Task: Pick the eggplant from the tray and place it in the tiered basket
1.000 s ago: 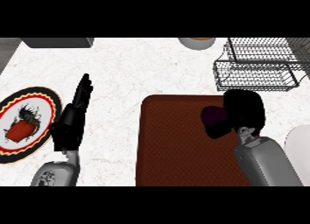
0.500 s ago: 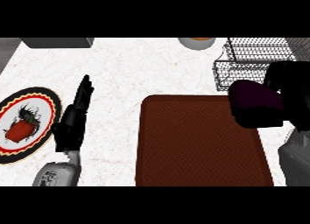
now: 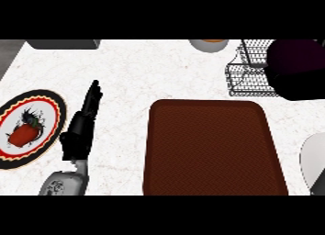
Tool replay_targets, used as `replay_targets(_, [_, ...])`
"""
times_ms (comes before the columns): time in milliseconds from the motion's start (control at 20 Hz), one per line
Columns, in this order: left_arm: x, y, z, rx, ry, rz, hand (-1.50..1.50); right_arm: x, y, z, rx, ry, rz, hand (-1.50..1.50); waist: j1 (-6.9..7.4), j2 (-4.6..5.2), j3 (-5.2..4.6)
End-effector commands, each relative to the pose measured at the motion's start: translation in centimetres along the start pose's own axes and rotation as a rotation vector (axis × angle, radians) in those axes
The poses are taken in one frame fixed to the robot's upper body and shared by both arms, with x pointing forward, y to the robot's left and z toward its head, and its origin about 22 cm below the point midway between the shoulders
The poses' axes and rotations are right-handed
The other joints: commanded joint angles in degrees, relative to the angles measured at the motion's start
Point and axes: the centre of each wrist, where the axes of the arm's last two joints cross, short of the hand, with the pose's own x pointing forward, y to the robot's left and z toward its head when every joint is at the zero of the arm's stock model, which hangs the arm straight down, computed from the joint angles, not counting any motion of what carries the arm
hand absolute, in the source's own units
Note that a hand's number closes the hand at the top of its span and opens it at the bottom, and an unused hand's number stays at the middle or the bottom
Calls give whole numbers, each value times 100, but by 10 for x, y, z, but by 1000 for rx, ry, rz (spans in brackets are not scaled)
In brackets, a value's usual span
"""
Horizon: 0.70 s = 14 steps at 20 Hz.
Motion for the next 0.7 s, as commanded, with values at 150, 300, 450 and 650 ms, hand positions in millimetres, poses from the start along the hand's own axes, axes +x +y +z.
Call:
replay_targets(150, [13,1,-2,9,-4,-1,0,-12,-15,-43,42,30,-36,150,14,14,2])
replay_targets(300, [22,3,-13,0,-10,19,0,-4,16,-61,-11,46,-69,150,41,30,3])
replay_targets(450, [-8,9,10,-8,-8,-13,0,-9,-10,-87,-43,79,8,150,72,33,0])
replay_targets(650, [5,4,-8,19,-11,-3,0,-28,11,-106,-30,73,42,150,34,28,2])
